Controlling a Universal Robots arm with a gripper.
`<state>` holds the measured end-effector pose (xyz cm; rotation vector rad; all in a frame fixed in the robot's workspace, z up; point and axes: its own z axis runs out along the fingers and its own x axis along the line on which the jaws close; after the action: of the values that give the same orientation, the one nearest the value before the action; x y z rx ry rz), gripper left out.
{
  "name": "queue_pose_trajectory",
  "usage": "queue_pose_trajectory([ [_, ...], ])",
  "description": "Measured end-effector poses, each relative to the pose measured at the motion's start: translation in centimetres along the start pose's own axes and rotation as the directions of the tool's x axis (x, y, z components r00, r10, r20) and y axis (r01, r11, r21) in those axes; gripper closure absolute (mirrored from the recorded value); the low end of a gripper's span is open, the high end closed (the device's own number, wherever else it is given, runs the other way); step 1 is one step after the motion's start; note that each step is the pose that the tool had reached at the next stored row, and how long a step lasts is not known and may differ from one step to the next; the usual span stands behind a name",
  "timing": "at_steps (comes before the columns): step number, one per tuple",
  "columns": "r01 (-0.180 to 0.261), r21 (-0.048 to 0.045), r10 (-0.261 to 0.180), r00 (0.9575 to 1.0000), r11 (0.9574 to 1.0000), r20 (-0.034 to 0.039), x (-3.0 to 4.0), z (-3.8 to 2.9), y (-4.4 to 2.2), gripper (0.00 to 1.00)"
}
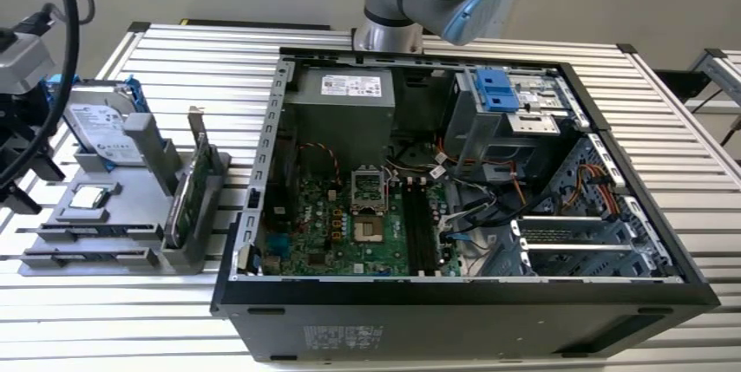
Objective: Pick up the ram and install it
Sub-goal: 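Pick up the ram and move it above insertion slot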
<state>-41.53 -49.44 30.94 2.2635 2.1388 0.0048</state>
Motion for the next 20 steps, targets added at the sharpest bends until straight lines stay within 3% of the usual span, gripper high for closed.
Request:
queue_pose_trajectory([
  [20,0.0,0.0,0.0,1.0,1.0,0.0001,0.02,1.33,-0.05,0.0],
])
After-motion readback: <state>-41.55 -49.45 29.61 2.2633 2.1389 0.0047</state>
